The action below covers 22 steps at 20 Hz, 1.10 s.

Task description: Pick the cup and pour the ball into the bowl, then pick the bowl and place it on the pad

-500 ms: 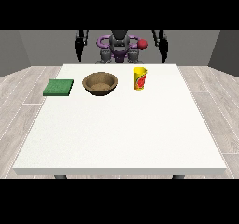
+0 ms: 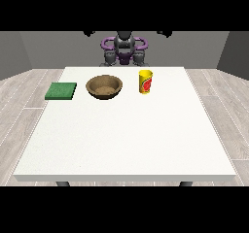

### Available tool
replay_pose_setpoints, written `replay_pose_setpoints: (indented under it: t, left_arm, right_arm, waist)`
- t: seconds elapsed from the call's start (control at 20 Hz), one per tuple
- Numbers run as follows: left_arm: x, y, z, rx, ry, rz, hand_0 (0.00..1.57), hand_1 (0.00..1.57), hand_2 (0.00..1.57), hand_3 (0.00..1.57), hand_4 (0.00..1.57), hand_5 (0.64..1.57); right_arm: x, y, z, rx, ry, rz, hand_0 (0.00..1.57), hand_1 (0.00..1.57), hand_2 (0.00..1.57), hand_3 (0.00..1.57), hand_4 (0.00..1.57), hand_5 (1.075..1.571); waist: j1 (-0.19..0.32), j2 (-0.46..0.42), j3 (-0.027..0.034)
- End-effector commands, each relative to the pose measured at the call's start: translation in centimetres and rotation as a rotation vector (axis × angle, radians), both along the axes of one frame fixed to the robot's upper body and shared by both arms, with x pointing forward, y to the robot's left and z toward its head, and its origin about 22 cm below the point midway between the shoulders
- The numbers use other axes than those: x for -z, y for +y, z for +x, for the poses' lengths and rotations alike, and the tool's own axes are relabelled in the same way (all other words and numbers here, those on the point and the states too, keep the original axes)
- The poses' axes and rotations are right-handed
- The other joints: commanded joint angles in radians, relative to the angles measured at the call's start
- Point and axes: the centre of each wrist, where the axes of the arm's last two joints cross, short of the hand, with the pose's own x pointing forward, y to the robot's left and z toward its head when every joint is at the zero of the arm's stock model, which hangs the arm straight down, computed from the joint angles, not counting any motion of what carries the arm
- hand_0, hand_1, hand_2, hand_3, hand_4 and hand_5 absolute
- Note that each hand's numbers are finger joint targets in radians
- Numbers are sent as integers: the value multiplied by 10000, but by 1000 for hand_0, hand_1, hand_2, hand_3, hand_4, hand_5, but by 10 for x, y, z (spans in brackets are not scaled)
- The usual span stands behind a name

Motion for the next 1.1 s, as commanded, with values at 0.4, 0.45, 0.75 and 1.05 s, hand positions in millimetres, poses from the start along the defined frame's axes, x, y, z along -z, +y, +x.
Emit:
replay_pose_setpoints:
  t: [0.4,0.45,0.75,1.05]
  left_arm:
    - [-52,-10,50,-209,-1841,-686,0,0,0,0,0,1565]
    - [-59,-25,46,476,-1928,-717,0,0,0,0,0,1564]
    - [-33,-30,56,368,-2798,-231,0,0,0,0,0,1547]
    - [19,-16,32,587,-2875,-155,0,0,0,0,0,1541]
  right_arm:
    - [-55,56,-4,-164,-1536,942,0,0,378,524,812,1564]
    - [-59,58,20,268,-1756,657,0,0,333,529,807,1565]
    - [-85,53,47,441,-2601,56,0,0,430,733,745,1570]
    - [-77,-11,64,1320,-2597,-373,0,0,374,650,682,1568]
  waist:
    - [-463,1352,-10]
    - [151,1625,-10]
    - [75,3001,-13]
    - [285,3398,-11]
